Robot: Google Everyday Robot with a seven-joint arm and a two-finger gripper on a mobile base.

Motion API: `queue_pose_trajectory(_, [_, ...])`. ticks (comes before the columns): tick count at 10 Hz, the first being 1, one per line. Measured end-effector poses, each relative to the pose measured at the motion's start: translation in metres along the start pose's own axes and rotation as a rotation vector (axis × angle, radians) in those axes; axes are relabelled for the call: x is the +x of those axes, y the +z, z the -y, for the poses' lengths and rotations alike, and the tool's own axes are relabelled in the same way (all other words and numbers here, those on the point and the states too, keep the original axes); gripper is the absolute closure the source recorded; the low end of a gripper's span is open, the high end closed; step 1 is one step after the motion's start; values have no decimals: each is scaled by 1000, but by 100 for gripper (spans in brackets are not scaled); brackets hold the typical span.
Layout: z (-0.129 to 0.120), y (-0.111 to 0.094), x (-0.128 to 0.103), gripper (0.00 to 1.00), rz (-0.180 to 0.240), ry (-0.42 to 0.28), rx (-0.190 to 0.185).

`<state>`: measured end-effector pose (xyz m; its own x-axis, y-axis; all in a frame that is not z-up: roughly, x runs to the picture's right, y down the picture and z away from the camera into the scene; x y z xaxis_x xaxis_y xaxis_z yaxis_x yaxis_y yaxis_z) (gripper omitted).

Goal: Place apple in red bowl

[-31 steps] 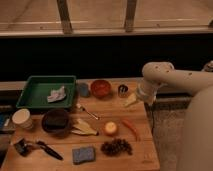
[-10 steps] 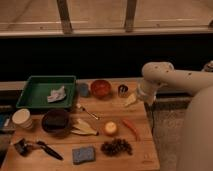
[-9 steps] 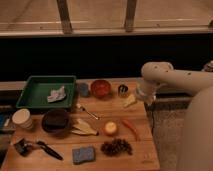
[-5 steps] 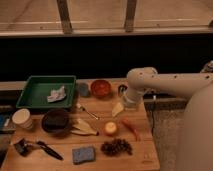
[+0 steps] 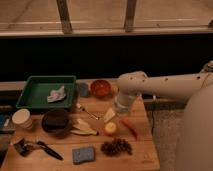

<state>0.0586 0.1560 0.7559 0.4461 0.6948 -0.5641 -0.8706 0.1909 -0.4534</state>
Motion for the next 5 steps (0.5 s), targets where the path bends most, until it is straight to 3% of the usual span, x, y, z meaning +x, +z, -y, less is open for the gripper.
queue_pose_trajectory(2, [3, 9, 0, 20, -12, -14, -26])
queue_pose_trajectory(5, [-19, 53, -10, 20, -65, -84, -76])
